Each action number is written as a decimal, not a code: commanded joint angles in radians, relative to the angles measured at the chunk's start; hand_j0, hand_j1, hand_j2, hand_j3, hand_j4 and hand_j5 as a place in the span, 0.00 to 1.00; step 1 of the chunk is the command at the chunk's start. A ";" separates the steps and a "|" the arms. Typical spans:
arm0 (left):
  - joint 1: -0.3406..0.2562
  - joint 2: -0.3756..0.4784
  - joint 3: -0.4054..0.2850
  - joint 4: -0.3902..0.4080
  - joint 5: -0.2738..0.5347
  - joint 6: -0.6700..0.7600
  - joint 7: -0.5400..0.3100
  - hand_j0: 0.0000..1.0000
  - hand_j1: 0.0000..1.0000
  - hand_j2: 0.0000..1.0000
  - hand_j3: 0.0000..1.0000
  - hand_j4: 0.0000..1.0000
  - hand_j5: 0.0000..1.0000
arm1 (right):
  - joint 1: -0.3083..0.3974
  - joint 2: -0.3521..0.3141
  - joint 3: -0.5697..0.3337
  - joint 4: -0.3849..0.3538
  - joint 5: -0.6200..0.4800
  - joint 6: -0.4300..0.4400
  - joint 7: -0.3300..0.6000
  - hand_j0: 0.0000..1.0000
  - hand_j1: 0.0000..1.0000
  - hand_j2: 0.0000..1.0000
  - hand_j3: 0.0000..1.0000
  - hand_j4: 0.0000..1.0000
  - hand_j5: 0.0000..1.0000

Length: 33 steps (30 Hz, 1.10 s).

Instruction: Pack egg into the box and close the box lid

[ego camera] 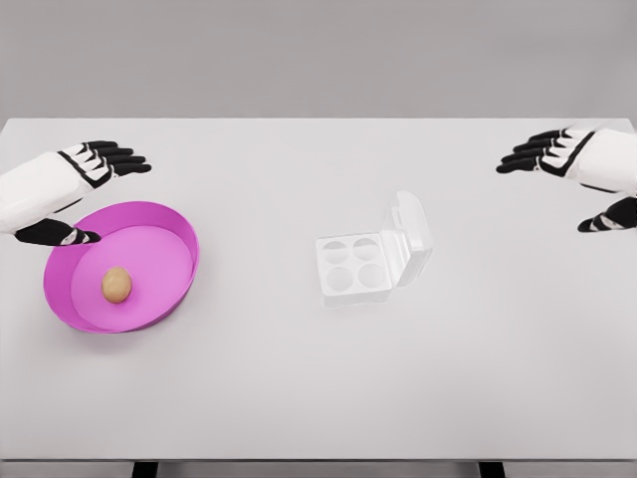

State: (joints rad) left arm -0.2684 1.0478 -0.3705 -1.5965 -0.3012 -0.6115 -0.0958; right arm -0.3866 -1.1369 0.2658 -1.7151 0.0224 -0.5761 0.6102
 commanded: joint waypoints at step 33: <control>0.002 0.097 -0.162 -0.031 -0.254 0.001 -0.001 0.88 0.88 0.88 0.88 0.88 0.88 | 0.492 0.448 -0.576 -0.040 0.327 -0.035 0.001 1.00 1.00 1.00 1.00 1.00 1.00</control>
State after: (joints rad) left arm -0.2654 1.1447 -0.5185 -1.6313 -0.5593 -0.6114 -0.0970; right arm 0.1043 -0.6761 -0.3319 -1.7547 0.3479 -0.6137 0.6114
